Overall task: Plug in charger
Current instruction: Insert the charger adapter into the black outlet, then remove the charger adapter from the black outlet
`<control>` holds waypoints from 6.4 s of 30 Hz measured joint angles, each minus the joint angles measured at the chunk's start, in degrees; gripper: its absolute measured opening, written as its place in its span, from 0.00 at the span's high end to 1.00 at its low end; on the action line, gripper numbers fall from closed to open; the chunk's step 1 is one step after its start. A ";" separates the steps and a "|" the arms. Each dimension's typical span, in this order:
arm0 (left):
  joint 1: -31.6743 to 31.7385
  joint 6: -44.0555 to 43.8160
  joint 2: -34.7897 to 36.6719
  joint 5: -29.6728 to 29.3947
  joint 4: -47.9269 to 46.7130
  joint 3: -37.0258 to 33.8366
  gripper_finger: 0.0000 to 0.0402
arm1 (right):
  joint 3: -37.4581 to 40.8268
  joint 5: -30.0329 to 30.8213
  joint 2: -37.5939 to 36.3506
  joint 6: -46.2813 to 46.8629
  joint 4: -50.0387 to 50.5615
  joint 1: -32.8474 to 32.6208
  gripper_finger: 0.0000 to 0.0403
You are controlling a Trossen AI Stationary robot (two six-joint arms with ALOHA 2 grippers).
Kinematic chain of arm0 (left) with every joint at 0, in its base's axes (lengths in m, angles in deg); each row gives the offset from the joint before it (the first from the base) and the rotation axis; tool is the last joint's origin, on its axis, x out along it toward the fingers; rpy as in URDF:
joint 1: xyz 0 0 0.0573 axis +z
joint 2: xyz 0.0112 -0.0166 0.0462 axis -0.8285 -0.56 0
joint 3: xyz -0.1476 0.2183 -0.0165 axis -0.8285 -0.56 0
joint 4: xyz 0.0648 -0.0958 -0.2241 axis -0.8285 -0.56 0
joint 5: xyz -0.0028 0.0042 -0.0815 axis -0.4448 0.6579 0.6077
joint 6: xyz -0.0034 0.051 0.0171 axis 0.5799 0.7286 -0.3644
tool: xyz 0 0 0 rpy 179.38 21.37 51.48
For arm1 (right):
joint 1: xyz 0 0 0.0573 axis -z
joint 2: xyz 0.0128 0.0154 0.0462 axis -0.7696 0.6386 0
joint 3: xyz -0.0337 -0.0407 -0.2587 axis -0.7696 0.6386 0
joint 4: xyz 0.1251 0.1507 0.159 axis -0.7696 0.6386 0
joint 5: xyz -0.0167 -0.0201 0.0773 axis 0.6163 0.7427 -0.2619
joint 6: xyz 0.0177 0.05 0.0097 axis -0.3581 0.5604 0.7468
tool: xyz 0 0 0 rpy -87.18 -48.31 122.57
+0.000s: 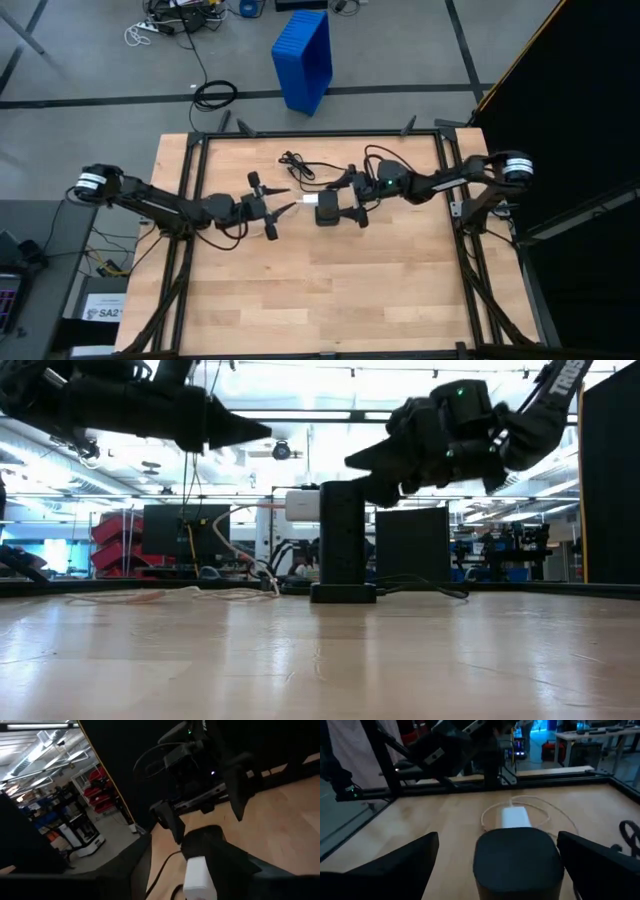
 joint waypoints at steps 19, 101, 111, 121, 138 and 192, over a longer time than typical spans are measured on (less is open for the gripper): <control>19.73 -11.38 16.36 22.67 -25.47 7.53 0.99 | 0.24 13.26 -31.09 -12.83 37.03 0.57 0.71; 20.37 -25.39 66.01 24.35 -45.46 -19.54 1.00 | 33.40 19.84 -88.36 -5.87 45.90 6.29 1.00; 20.37 -22.19 65.99 26.21 -50.30 -18.78 1.00 | 33.42 19.96 -88.38 -0.24 45.84 6.27 0.98; 20.37 -21.96 65.64 25.32 -51.56 -18.49 1.00 | 33.44 19.79 -88.36 3.79 45.90 6.23 0.99; 20.37 -15.80 65.64 17.37 -50.36 -18.46 1.00 | 33.44 23.45 -88.32 4.90 36.44 6.21 1.00; 11.88 -5.83 9.12 24.99 -20.92 -0.57 0.94 | 8.66 19.55 -5.38 -5.23 -6.68 -6.66 0.52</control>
